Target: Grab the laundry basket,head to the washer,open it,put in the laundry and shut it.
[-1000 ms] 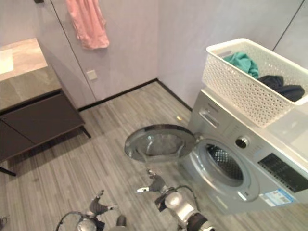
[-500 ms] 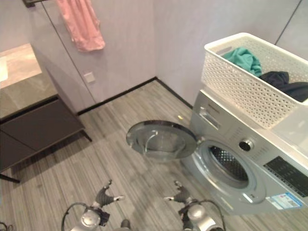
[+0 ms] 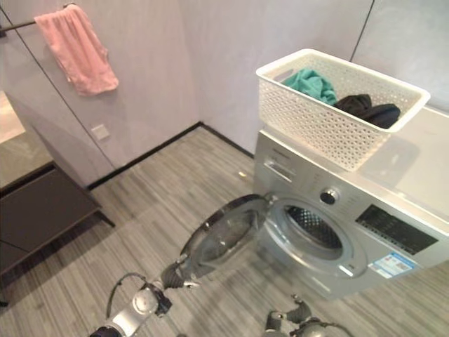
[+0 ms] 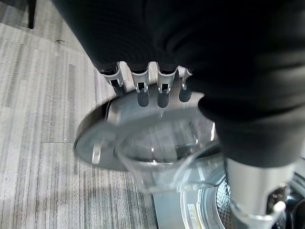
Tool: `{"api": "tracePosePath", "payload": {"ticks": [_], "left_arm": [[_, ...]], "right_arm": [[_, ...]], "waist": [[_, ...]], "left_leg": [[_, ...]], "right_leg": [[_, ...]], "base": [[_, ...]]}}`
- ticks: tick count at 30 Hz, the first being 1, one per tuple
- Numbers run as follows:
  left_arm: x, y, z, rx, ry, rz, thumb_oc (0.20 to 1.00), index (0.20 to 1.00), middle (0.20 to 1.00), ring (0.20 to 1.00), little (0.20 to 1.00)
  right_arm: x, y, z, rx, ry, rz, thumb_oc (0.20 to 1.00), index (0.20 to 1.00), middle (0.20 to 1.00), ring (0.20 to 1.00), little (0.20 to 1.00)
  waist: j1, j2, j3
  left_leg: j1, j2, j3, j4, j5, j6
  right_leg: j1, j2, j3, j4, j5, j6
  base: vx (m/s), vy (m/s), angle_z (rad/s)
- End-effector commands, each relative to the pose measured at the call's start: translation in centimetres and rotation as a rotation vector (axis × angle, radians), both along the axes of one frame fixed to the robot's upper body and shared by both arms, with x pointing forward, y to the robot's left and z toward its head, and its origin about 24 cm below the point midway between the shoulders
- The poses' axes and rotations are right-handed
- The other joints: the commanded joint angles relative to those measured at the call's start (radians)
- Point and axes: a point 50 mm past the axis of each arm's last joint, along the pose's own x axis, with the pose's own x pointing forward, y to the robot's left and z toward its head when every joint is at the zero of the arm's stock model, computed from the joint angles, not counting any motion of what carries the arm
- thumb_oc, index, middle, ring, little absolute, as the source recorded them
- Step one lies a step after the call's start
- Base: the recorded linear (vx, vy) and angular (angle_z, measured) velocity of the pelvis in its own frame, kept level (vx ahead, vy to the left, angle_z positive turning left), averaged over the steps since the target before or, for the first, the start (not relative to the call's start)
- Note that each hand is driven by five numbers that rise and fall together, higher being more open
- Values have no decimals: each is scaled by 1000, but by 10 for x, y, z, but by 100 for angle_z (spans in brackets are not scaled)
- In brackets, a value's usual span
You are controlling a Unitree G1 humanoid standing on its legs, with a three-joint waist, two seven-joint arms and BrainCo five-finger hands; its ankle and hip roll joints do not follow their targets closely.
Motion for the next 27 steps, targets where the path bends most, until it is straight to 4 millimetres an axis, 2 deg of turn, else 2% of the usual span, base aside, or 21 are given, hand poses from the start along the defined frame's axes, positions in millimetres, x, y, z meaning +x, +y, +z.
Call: {"api": "tracePosePath", "payload": {"ticks": [1, 9, 14, 20, 23, 27], "left_arm": [[21, -4, 4, 101, -40, -54, 1000, 1000, 1000, 1000, 1000], [17, -3, -7, 174, 15, -51, 1000, 1000, 1000, 1000, 1000], [18, 2, -5, 192, 5, -38, 1000, 1000, 1000, 1000, 1000], [24, 27, 3, 196, -41, 88, 1000, 1000, 1000, 1000, 1000], [36, 58, 23, 182, -138, 266, 1000, 1000, 1000, 1000, 1000], [71, 97, 87, 66, -422, 548, 1000, 1000, 1000, 1000, 1000]], "right_arm": [[32, 1, 10, -6, -94, -37, 1000, 1000, 1000, 1000, 1000], [41, 5, 15, 2, -130, -25, 1000, 1000, 1000, 1000, 1000], [41, 3, 16, 6, -138, -32, 1000, 1000, 1000, 1000, 1000], [37, -2, 19, 18, -165, -50, 1000, 1000, 1000, 1000, 1000], [30, -9, 21, 22, -177, -85, 1000, 1000, 1000, 1000, 1000], [18, -17, 21, 23, -169, -124, 1000, 1000, 1000, 1000, 1000]], "waist": [[-14, -17, 35], [-29, -24, 35], [-31, -26, 35], [-28, -30, 33], [-23, -29, 29], [-20, -29, 27]], "left_leg": [[-22, -22, 14, 13, -33, 43], [-10, -24, 34, 13, -41, 45], [-3, -24, 44, 13, -45, 46], [9, -25, 54, 13, -50, 46], [11, -23, 53, 13, -50, 44], [4, -21, 41, 13, -43, 41]], "right_leg": [[75, -72, 1, 9, -109, 39], [68, -70, 16, 9, -104, 40], [65, -69, 24, 9, -103, 41], [67, -69, 30, 9, -102, 43], [74, -68, 23, 9, -107, 42], [78, -66, 12, 9, -111, 41]], "base": [[16, -8, -4], [14, 2, -7], [18, 1, -9], [21, -4, -4], [44, -9, -6], [26, -22, 3]]}}
